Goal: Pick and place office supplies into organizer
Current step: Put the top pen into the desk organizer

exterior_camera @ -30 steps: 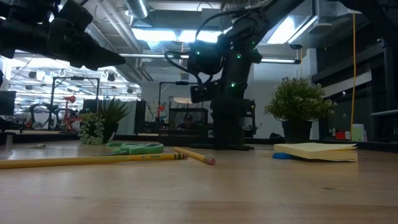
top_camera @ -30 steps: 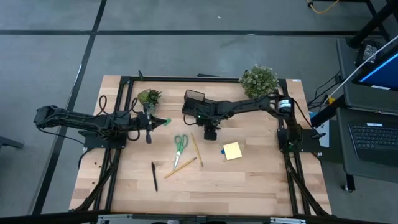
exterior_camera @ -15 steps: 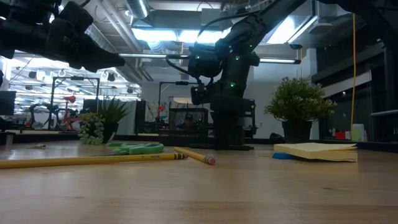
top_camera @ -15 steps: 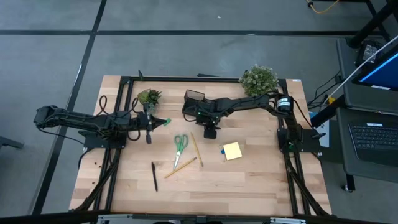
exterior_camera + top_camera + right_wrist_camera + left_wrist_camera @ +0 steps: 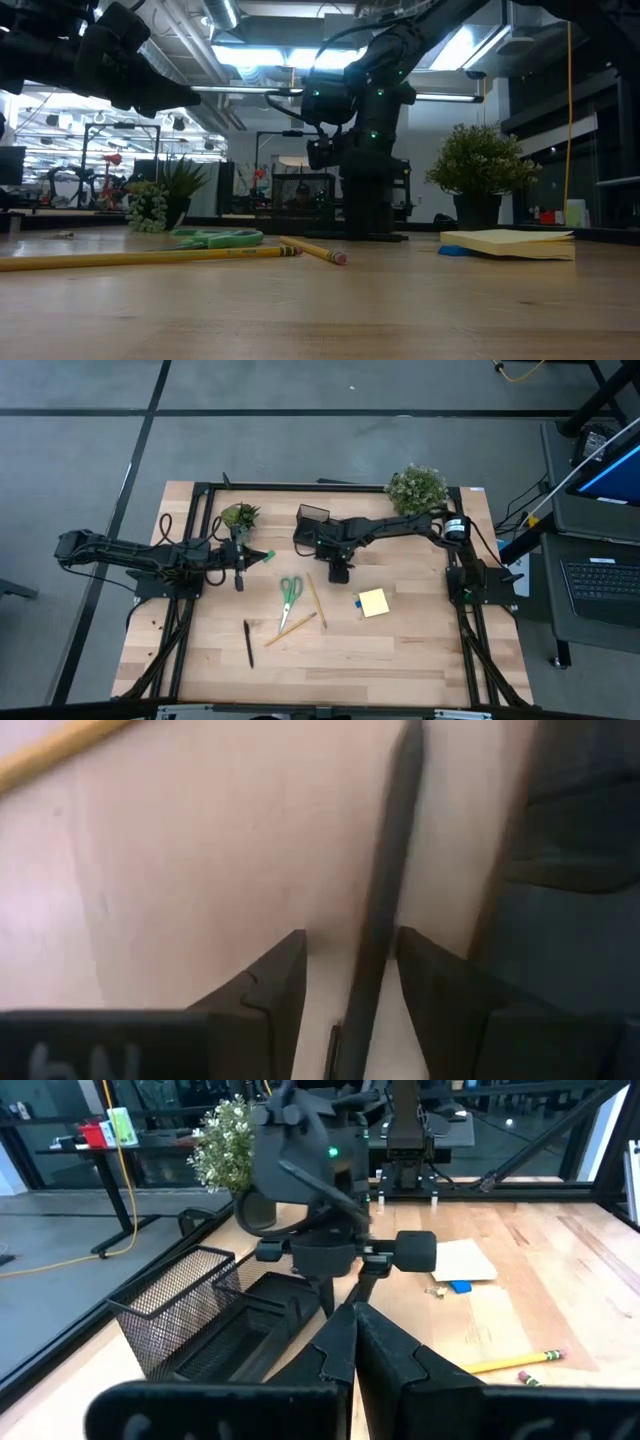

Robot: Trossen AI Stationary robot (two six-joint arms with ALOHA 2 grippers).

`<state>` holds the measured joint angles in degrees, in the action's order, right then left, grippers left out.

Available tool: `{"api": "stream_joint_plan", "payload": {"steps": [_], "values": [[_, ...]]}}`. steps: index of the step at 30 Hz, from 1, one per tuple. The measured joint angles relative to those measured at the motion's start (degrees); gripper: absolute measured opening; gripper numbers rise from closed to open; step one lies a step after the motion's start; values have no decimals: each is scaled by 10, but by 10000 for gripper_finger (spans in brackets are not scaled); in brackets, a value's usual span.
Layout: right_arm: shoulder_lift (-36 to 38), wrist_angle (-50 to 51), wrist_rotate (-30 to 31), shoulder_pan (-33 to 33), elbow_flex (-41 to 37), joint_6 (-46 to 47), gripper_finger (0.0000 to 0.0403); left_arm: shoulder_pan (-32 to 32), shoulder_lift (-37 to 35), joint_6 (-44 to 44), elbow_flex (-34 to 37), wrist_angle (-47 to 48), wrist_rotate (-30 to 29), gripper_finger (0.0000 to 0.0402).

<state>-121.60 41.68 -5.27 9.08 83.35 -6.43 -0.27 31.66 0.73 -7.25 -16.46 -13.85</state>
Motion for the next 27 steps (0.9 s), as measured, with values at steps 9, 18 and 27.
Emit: {"api": "stream_joint_plan", "payload": {"steps": [9,18,27], "values": [[0,15,57,-39,-1,-14,157,0,0,5,0,0,0,3],[0,17,50,-34,-1,-60,154,0,0,33,0,0,0,2],[0,17,21,-9,-1,-97,94,0,0,6,0,0,0,5]]}}
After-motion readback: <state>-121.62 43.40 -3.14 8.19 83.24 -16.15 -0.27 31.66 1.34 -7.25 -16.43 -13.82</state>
